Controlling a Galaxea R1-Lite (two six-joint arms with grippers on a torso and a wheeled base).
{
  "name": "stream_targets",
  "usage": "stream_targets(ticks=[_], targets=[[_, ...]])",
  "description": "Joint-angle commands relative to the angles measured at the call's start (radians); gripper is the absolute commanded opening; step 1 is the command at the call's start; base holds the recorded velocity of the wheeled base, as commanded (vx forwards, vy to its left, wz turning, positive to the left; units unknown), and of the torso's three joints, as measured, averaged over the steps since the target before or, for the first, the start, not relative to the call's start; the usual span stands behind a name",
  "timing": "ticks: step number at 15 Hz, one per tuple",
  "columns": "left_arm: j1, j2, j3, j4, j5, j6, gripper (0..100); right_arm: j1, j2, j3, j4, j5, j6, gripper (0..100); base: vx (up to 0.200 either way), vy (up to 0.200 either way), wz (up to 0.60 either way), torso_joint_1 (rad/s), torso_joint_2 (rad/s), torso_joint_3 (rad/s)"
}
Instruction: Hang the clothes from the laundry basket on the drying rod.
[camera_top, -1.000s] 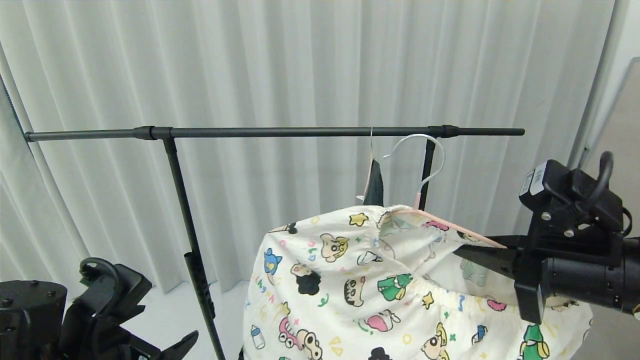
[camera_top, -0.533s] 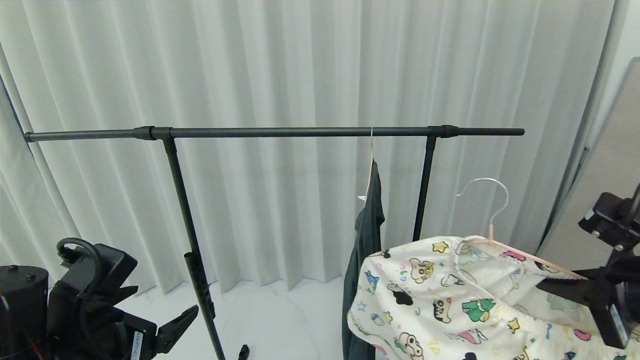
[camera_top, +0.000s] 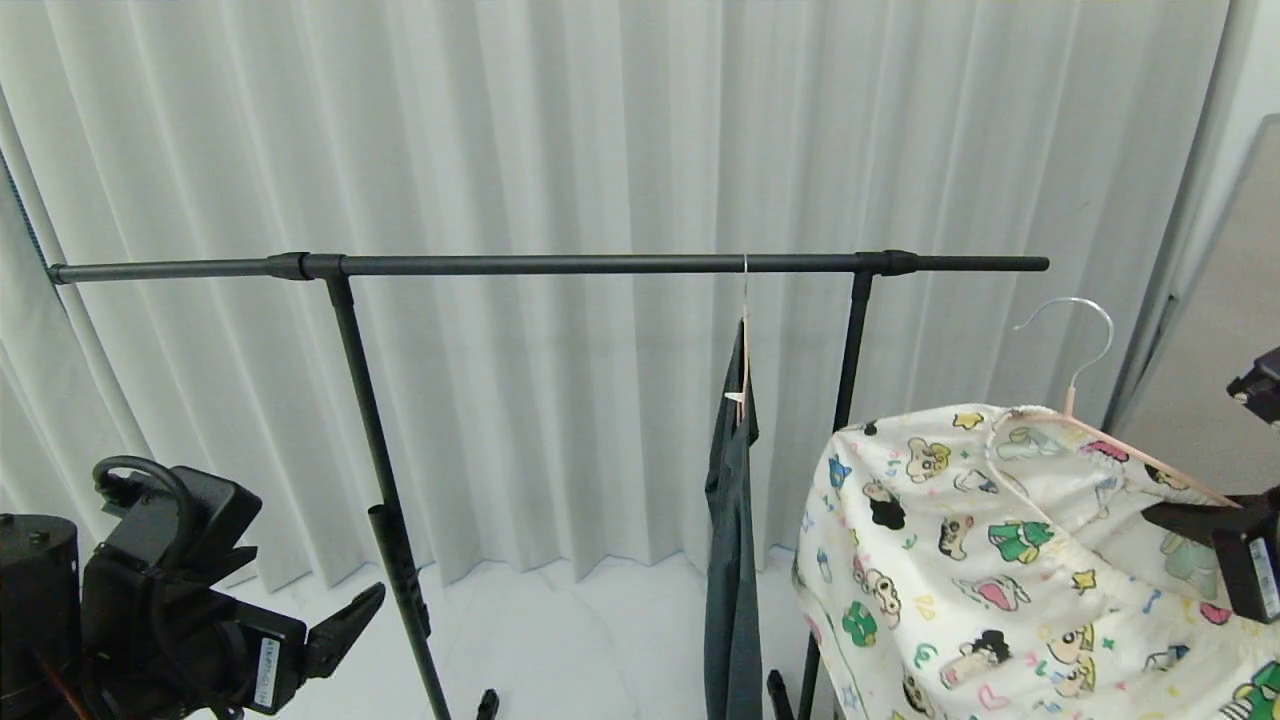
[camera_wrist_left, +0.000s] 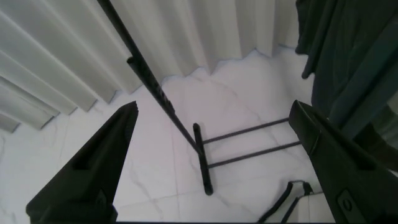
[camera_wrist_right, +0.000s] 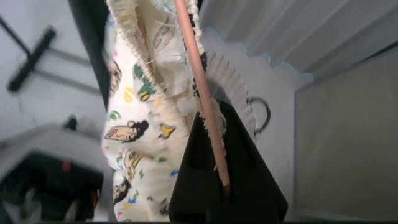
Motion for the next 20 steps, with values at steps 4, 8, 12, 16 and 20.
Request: stream_targets(ticks=[4, 8, 12, 16, 20], targets=[[-0.006, -0.005, -0.015, -0.003, 0.002, -0.001, 100, 0.026, 0.235, -0.065, -0.226, -0.078, 0.013, 0, 0.05, 0.0, 0.0, 0.001, 0.0, 0.001], [-0.026, -0.006, -0.014, -0.003, 0.002, -0.001, 100, 0.034, 0.313, -0.146, -0.264, -0.084, 0.013, 0, 0.2, 0.0, 0.0, -0.002, 0.0, 0.004], [-0.075, -0.005, -0.012, -0.003, 0.002, -0.001, 100, 0.057, 0.356, -0.212, -0.264, -0.086, 0.013, 0, 0.2, 0.0, 0.0, 0.007, 0.01, 0.001], [-0.093, -0.005, -0.012, -0.003, 0.002, -0.001, 100, 0.072, 0.396, -0.216, -0.264, -0.11, 0.013, 0, 0.2, 0.0, 0.0, 0.004, 0.0, 0.0], [-0.098, -0.006, -0.011, -0.003, 0.002, -0.001, 100, 0.078, 0.451, -0.243, -0.264, -0.121, 0.013, 0, 0.1, 0.0, 0.0, 0.0, 0.0, 0.0]])
